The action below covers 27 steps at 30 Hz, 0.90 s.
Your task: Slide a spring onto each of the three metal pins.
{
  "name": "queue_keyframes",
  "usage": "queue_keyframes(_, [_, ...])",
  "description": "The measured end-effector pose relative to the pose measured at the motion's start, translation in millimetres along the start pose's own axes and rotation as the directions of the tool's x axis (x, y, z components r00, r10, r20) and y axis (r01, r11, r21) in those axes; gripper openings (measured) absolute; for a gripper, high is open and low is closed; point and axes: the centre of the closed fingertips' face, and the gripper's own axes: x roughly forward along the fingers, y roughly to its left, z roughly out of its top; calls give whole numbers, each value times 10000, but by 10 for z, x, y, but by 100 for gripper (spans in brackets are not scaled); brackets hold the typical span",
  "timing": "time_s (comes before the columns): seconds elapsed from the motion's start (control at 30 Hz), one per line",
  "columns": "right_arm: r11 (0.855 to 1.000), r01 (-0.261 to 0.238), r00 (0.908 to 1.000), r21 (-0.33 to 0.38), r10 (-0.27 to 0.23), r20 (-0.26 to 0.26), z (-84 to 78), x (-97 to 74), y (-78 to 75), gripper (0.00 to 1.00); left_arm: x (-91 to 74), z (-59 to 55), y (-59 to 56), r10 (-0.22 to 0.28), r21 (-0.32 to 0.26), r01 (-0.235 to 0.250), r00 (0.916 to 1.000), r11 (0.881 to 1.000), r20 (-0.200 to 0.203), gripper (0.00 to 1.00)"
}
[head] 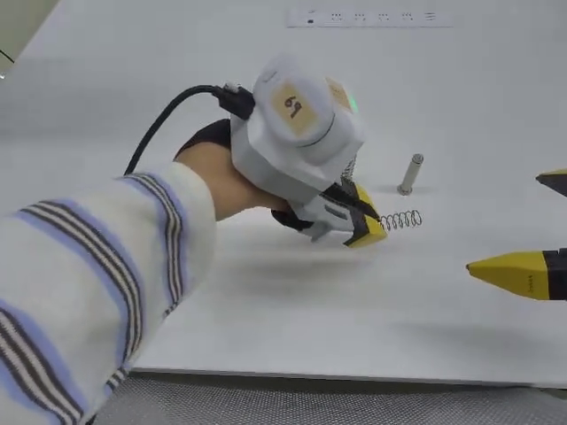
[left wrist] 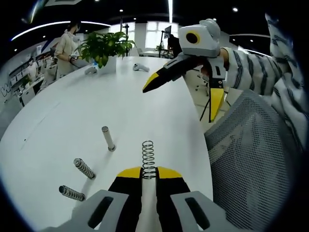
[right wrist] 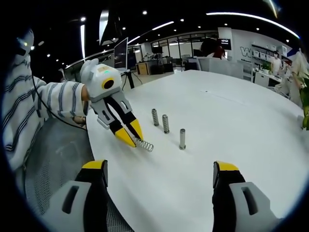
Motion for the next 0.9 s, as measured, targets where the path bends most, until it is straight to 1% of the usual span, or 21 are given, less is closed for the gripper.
queue_keyframes(0.1, [9998, -91, 9999, -161, 90, -85, 19, 16, -6, 89, -53, 10, -9, 97, 70, -98, 10000, 9999, 13, 3])
queue_keyframes(0.2, [9992, -257, 9996, -295, 254, -131, 43, 36, -5, 88, -105, -7, -21, 142, 91, -142, 9999, 9999, -44, 3])
queue_keyframes(0.3, [9981, -398, 9990, -465, 387, -234, 56, 66, 1, 88, -159, -23, -50, 105, 282, -101, 9998, 9996, -156, 3])
queue_keyframes(0.47, [9953, -673, 9974, -693, 654, -301, 89, 111, 17, 87, -223, -43, -69, 53, 235, -49, 9998, 9997, -201, 3])
queue_keyframes(0.63, [9875, -1190, 9920, -1034, 1139, -536, 89, 157, 92, 84, -239, -83, -125, -162, 214, 167, 9996, 9996, -249, 3])
queue_keyframes(0.7, [9845, -1370, 9897, -1095, 1314, -568, 89, 173, 121, 84, -251, -72, -159, -258, 186, 261, 9996, 9995, -132, 3])
queue_keyframes(0.77, [9807, -1591, 9863, -1139, 1528, -627, 92, 197, 162, 82, -266, -39, -192, -343, 128, 343, 9994, 9993, 68, 3])
queue_keyframes(0.83, [9775, -1773, 9827, -1139, 1696, -740, 85, 218, 199, 80, -272, -28, -212, -381, 113, 380, 9992, 9992, 110, 3])
queue_keyframes(0.9, [9712, -2006, 9778, -1284, 1904, -872, 75, 244, 247, 79, -281, -29, -228, -416, 199, 414, 9991, 9989, 84, 3])
